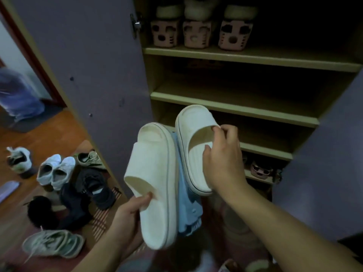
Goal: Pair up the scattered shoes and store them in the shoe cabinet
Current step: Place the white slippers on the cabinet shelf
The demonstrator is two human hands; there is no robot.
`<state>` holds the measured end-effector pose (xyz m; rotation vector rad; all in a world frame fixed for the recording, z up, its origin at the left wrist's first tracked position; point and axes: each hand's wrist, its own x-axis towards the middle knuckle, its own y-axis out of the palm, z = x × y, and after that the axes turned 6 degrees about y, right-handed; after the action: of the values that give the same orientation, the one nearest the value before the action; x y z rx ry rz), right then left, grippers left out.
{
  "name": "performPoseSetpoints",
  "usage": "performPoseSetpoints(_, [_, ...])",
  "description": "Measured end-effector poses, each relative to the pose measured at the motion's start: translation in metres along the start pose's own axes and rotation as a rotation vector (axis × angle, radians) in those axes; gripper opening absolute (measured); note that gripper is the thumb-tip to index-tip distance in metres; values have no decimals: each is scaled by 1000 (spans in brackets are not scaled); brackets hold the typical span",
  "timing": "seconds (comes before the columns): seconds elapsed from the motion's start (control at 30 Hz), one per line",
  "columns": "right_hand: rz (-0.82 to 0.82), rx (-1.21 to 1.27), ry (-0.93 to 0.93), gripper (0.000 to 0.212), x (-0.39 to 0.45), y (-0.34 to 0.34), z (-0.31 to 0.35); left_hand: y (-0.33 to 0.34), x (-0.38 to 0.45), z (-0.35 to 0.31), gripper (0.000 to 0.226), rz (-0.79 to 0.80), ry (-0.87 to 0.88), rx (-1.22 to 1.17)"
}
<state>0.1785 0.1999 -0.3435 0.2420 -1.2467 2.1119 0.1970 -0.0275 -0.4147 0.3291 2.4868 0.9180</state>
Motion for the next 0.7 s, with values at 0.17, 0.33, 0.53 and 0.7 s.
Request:
performPoseSetpoints(0.17, [-47,-68,-15,57,4,8,2,17,-5,6,43,41,194,193])
performPoseSetpoints(0.33, [19,80,-95,51,0,7,6,19,-2,3,49,48,293,217])
performPoseSetpoints(0.53, [292,237,-510,41,-19,4,4,9,6,-27,49,130,408,292])
performPoseSetpoints(0.7, [210,682,-179,22,-3,1,2,15,-10,-37,71,136,439,536])
